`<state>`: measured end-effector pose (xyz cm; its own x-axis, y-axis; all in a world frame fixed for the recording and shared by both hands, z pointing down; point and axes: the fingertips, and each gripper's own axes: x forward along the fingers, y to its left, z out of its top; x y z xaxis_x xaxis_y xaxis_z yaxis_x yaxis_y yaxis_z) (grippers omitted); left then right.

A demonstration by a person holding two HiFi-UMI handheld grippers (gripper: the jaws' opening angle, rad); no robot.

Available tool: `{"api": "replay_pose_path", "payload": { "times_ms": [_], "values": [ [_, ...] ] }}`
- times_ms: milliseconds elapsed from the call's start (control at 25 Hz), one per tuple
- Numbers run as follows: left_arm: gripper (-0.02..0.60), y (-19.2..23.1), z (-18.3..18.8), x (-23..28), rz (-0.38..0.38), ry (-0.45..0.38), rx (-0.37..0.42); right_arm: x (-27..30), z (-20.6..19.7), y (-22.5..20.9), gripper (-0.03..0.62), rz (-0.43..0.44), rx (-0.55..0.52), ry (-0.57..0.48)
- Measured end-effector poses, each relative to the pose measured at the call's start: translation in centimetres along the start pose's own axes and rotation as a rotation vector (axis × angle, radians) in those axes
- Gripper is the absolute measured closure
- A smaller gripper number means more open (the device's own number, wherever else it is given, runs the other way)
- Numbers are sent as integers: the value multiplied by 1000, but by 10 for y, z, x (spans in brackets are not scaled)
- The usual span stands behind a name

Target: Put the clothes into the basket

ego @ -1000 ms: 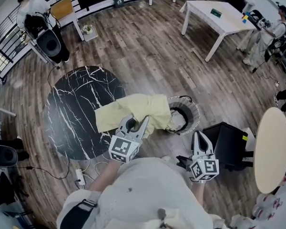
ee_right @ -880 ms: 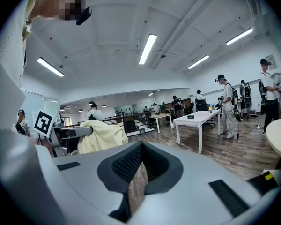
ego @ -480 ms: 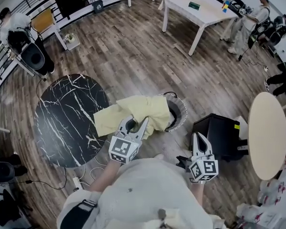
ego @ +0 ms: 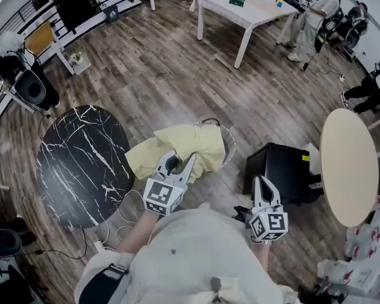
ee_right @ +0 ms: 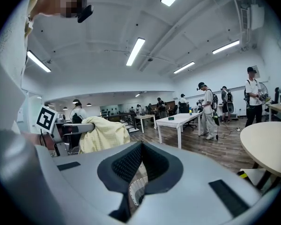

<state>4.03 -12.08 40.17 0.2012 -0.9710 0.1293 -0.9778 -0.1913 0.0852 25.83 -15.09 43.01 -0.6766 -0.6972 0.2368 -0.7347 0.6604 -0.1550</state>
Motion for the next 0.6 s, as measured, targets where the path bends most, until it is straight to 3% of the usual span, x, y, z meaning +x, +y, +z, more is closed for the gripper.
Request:
{"api": "replay_pose_path", "payload": {
  "times_ms": [360,600],
  "values": [
    [485,-46,0,36,-9,-6,-22,-30,-8,-59,585,-35,-1,13],
    [485,-70,0,49,-49,14,4,-37,-8,-77,585,-46,16,2]
  ]
}}
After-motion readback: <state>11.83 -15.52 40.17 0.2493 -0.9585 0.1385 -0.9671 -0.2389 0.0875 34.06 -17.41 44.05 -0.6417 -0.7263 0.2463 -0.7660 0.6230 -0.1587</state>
